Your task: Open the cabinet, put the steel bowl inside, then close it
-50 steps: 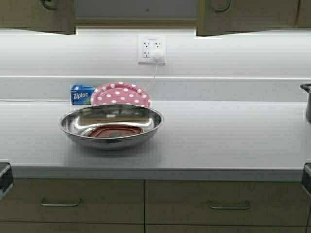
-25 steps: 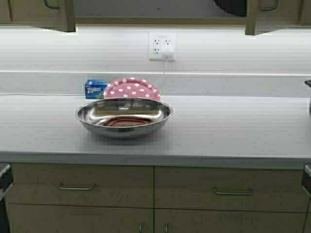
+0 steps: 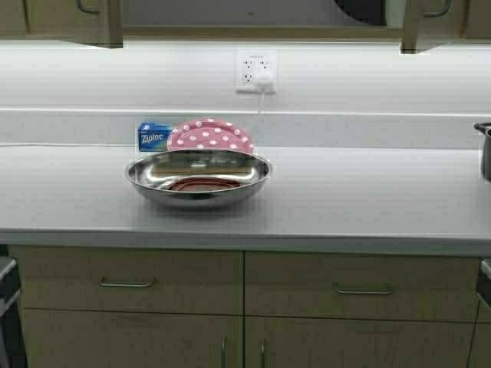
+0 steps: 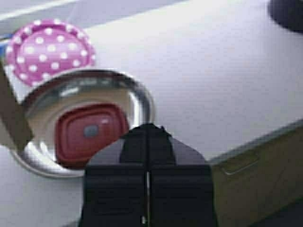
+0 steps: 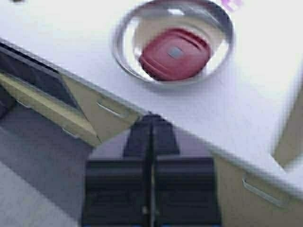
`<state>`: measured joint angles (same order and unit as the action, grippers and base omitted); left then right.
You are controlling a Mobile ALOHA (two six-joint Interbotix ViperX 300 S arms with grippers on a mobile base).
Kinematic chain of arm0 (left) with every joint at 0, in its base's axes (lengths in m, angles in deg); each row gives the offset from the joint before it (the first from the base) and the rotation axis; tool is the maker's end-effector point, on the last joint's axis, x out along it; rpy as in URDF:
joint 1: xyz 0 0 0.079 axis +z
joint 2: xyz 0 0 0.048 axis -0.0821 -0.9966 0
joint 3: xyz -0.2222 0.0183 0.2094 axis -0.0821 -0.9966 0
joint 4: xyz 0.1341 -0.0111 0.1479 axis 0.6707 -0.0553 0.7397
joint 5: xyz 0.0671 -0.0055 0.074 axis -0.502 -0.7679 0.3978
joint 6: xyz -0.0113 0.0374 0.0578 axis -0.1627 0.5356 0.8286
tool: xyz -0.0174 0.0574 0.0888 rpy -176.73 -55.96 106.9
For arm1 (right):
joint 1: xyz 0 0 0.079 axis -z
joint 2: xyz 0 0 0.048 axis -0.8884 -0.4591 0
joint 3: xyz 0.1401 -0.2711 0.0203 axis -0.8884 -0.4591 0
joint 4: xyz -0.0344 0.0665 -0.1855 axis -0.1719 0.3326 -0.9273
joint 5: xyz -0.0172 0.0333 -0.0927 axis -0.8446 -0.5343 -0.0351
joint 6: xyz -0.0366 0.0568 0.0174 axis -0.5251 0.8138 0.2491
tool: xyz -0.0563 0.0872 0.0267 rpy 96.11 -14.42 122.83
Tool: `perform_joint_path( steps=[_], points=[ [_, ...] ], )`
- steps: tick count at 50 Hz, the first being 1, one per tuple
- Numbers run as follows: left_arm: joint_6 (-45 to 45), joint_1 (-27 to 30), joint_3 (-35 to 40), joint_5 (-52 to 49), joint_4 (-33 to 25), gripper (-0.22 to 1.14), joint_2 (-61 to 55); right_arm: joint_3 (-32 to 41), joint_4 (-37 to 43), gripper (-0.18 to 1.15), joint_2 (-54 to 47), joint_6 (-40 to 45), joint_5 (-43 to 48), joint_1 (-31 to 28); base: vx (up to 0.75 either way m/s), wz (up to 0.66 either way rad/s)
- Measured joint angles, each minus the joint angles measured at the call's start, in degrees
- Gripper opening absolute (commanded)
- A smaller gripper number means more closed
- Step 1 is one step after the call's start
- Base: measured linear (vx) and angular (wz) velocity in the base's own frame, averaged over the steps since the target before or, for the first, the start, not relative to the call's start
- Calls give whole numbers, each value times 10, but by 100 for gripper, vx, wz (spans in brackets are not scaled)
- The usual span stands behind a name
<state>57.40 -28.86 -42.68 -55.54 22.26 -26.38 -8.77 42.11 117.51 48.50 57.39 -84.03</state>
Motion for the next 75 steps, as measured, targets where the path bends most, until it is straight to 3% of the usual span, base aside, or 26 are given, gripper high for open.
perform_joint_path(
  steps=[7,15,26,32,44,61,67,75],
  points=[
    [-12,-20,57,53,0,3,-93,22,0,6,-73,-1,85,-78,-4,-1],
    [-19,-18,147,92,0,3,-204,68,0,6,-183,0,158,-102,-1,-1],
    [-23,-8,294,122,1,3,-357,131,-9,6,-309,0,241,-94,0,0],
    [-26,18,338,125,0,3,-412,143,-11,6,-339,0,250,-67,0,0],
    [-25,70,338,127,0,3,-427,105,-13,6,-325,0,251,7,0,0],
    [-26,134,218,160,1,4,-345,27,-15,7,-243,5,243,108,2,-1],
    [-30,146,165,186,-1,15,-296,24,-15,25,-219,9,235,98,0,0],
    [-64,127,101,222,-1,56,-243,25,-13,83,-200,39,197,47,-1,3]
  ],
)
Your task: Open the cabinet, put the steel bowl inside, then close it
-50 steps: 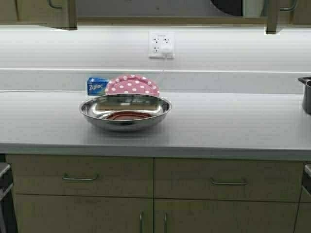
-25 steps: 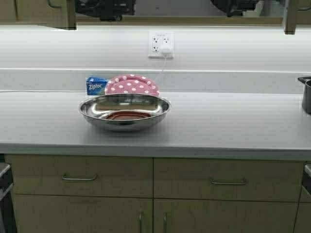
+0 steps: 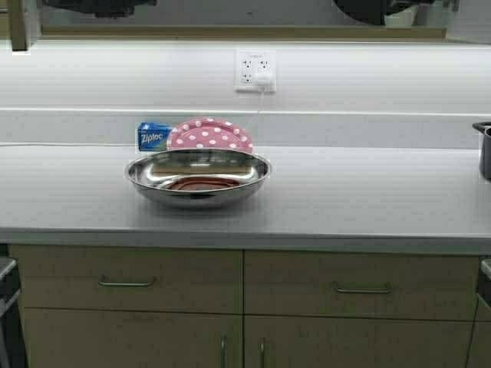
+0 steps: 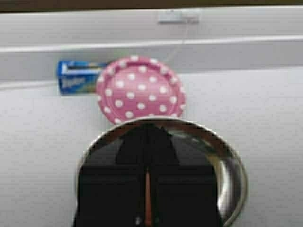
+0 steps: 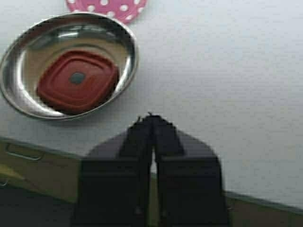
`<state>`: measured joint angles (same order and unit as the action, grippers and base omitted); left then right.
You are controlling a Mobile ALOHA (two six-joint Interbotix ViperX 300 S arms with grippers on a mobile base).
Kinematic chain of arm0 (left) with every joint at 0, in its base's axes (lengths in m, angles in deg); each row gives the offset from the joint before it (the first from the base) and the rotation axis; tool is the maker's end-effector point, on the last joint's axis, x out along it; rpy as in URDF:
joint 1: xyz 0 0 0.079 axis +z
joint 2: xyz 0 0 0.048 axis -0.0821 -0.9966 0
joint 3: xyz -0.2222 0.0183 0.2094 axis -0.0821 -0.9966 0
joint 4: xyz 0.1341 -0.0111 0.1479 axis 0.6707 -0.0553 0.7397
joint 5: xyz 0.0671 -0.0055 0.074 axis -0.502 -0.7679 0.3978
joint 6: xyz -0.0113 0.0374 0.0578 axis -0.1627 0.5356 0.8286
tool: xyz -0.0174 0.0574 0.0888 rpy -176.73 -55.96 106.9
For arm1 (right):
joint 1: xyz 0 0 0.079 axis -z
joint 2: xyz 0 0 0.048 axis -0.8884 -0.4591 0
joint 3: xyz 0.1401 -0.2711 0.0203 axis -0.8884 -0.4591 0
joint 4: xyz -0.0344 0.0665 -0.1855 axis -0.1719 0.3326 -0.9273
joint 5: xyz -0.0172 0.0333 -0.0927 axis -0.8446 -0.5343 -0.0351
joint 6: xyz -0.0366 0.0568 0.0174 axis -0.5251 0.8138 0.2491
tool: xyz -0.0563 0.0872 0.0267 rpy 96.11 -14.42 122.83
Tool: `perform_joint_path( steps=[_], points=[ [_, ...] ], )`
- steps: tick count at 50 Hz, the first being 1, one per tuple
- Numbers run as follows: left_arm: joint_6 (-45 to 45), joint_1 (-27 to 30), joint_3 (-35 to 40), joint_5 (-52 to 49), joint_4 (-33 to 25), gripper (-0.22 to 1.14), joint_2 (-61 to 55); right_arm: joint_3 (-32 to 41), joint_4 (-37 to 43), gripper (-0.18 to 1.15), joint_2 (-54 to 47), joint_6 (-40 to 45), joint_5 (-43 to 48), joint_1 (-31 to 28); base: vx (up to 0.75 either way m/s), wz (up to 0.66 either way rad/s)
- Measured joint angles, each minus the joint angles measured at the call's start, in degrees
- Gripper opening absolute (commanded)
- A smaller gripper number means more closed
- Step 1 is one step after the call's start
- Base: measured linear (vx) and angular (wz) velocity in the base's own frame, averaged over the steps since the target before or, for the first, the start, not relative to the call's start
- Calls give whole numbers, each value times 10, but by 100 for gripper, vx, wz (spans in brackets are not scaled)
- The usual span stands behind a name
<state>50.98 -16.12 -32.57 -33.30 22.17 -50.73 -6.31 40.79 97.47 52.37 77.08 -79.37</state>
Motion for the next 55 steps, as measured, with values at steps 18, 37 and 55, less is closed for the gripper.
perform_joint_path(
  steps=[18,37,55],
  points=[
    [-229,-59,-184,183,41,94,33,-103,47,97,8,119,207,-221,0,4],
    [-425,-52,-237,534,85,94,-257,-201,-114,97,-194,480,493,-281,0,3],
    [-648,38,-113,674,184,94,-498,-90,-454,97,-455,810,659,-113,0,0]
  ],
)
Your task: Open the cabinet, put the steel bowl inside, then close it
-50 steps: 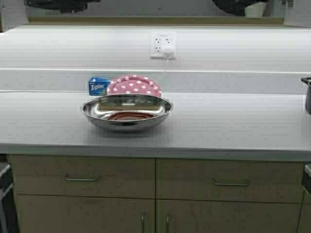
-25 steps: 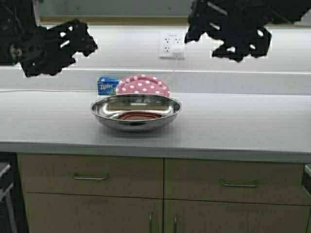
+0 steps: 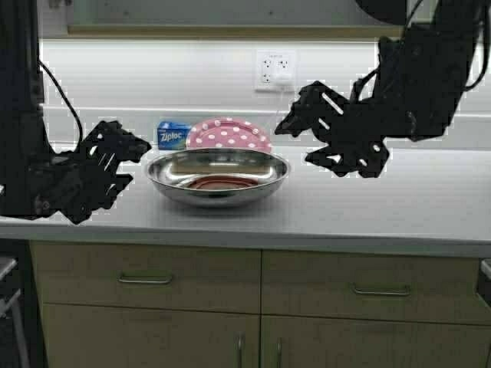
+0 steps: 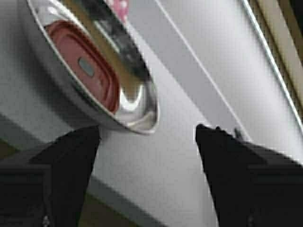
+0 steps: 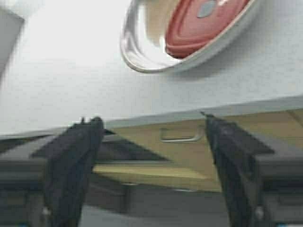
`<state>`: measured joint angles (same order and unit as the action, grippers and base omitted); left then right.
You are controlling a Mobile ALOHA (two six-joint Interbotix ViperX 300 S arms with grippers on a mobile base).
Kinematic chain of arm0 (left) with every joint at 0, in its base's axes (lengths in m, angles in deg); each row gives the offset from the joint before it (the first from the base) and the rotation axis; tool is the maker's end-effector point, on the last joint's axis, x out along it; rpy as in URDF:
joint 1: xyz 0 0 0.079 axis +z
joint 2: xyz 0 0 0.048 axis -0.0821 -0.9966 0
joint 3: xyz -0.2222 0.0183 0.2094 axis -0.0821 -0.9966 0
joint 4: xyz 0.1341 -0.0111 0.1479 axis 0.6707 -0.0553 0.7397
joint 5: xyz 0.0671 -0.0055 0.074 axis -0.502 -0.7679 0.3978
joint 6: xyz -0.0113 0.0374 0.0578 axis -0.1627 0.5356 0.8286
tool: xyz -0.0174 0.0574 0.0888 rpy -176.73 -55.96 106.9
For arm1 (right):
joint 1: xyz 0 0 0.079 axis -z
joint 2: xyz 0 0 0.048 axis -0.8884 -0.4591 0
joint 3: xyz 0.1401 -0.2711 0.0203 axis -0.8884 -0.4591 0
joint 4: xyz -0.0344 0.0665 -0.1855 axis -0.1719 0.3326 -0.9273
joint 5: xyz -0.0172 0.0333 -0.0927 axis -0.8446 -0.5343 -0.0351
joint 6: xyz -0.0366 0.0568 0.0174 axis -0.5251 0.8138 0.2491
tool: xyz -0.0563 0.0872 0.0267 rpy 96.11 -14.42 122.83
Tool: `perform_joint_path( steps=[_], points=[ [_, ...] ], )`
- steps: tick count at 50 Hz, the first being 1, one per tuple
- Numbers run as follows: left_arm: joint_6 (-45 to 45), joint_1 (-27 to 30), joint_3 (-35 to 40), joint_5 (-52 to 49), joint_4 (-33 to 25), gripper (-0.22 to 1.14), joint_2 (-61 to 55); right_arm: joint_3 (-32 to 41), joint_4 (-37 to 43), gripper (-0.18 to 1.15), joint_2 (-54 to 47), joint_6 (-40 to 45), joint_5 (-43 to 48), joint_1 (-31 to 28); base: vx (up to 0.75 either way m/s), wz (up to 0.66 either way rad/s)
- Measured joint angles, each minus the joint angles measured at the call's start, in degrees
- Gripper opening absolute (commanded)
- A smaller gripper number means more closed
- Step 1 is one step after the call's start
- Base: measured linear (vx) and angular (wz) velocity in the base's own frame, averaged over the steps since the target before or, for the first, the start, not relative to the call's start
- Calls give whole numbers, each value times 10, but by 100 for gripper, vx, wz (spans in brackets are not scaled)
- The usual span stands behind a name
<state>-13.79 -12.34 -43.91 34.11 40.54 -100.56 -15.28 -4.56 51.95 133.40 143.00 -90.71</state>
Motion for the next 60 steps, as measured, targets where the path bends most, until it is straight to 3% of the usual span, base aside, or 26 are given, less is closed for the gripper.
perform_joint_path(
  steps=[7,12,22,60],
  points=[
    [-19,11,32,2,11,94,-24,59,-110,97,-83,117,73,58,0,0],
    [-28,11,43,2,12,94,-32,76,-142,97,-135,153,124,71,1,0],
    [-45,14,59,3,24,94,-42,82,-136,97,-172,158,194,73,2,3],
    [-52,17,70,3,25,94,-69,102,-133,97,-205,159,198,76,1,1]
  ],
)
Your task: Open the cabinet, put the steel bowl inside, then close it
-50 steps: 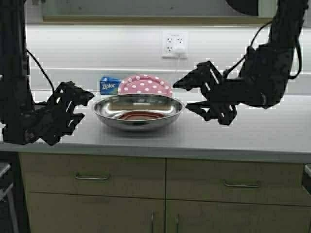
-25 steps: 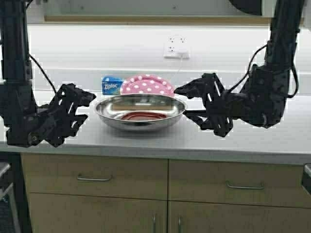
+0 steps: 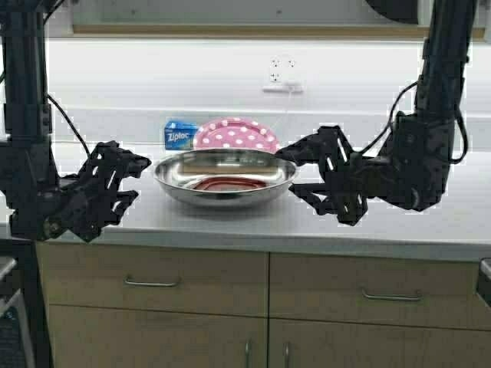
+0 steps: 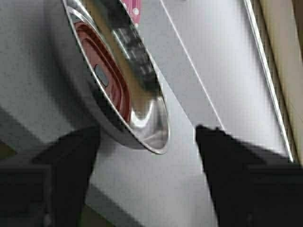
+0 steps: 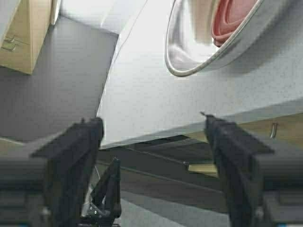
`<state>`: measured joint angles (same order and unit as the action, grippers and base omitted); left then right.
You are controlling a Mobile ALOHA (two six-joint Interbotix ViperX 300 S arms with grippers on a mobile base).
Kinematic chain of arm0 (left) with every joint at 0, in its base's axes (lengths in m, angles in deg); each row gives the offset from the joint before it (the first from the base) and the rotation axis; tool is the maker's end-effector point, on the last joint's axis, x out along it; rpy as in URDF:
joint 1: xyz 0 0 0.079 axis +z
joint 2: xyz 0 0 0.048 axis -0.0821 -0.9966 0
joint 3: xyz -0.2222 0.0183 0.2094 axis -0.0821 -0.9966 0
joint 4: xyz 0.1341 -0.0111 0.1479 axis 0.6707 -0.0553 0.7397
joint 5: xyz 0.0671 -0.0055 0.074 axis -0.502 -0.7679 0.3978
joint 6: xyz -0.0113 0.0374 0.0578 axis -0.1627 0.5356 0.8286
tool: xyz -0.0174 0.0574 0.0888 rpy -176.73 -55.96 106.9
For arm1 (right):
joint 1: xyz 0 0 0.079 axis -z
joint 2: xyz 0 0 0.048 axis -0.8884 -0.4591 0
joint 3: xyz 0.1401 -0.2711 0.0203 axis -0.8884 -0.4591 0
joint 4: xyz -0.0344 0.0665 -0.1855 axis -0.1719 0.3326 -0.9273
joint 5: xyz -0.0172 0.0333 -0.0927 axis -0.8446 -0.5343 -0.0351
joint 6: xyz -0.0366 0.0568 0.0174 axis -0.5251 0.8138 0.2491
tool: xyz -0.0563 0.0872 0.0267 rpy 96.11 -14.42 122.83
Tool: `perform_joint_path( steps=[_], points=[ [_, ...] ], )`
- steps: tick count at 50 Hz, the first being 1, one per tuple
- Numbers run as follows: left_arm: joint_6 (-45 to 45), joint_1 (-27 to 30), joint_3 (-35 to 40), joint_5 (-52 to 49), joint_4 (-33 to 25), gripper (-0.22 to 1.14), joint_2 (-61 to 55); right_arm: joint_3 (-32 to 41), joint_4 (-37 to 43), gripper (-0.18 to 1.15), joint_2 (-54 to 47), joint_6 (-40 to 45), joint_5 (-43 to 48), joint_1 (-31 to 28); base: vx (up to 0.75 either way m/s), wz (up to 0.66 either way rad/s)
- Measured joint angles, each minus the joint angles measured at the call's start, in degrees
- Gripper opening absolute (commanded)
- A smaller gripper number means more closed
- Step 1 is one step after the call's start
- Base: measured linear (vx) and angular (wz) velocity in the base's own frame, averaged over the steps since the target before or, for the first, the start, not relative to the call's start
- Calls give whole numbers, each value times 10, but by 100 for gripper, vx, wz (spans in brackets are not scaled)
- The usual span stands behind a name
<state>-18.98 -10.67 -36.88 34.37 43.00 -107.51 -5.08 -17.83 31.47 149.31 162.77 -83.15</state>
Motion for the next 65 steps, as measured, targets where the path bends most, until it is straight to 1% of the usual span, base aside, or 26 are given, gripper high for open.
perform_joint_path(
  steps=[14,22,29,37,44,48,53,59,65],
  points=[
    [0,1,6,0,-3,94,-3,0,14,97,-8,-6,0,-1,10,0],
    [-1,1,5,0,-23,94,-11,4,32,97,-25,-11,0,1,19,1],
    [-1,1,9,0,-44,94,-27,12,63,97,-51,-15,0,2,20,3],
    [-2,1,35,-1,-64,94,-57,20,77,97,-76,-15,0,13,20,3],
    [-3,4,72,-8,-69,94,-78,63,77,97,-98,-11,0,28,18,0],
    [-4,3,98,-14,-68,94,-88,100,77,97,-117,-4,0,40,16,-4],
    [-25,7,144,-47,-57,94,-95,141,74,97,-133,18,0,58,13,-1],
    [-49,18,183,-85,-42,94,-99,187,40,97,-154,59,-16,59,11,2],
    [-54,25,193,-95,-38,94,-99,212,13,97,-167,75,-25,58,11,6]
  ],
)
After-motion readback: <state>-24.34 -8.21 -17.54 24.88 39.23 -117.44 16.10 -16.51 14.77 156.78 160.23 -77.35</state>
